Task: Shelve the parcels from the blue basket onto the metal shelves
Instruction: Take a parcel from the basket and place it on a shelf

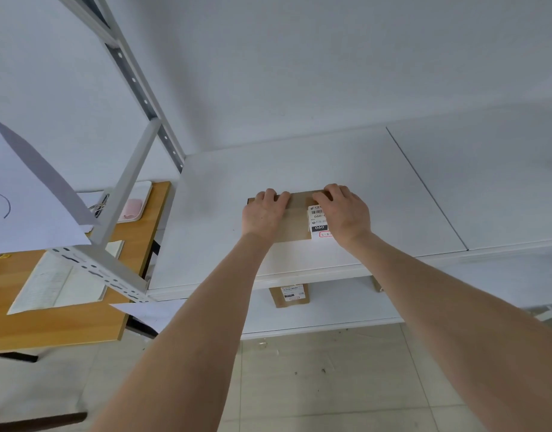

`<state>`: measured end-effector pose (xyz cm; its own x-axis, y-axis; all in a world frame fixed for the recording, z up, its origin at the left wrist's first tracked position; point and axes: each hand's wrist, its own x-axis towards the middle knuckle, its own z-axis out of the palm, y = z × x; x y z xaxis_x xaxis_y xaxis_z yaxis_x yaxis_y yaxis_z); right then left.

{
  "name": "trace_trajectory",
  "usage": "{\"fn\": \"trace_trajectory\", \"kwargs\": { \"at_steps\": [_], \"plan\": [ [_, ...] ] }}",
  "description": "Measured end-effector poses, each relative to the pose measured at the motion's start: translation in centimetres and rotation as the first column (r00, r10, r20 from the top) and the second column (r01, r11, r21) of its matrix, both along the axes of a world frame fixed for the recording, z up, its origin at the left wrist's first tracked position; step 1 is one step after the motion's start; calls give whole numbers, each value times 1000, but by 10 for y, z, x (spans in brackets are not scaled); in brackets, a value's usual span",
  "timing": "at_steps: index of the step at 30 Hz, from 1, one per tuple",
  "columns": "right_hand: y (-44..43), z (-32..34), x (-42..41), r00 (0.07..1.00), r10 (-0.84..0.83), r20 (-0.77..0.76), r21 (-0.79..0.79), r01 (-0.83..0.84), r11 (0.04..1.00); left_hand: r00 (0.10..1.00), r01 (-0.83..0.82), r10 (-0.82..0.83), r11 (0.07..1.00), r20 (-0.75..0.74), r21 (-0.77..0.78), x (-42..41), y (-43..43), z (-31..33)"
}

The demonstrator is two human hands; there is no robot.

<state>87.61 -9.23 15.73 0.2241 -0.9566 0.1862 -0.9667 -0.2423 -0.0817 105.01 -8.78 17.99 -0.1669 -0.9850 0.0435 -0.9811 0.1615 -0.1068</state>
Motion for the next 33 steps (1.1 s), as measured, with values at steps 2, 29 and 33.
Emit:
{"fn": "trace_trajectory", "kwargs": {
  "at_steps": [2,29,33],
  "plan": [
    [0,2,0,1000,7,-22,22,-6,1000,1000,3,-3,1000,22,-4,-1,1,1],
    [189,40,-291,725,-689,17,24,688,725,716,698,-697,716,35,-9,-359,84,54],
    [240,29,-359,587,-809,28,93,805,586,616,787,-787,617,35,1,-442,124,44]
  ]
}}
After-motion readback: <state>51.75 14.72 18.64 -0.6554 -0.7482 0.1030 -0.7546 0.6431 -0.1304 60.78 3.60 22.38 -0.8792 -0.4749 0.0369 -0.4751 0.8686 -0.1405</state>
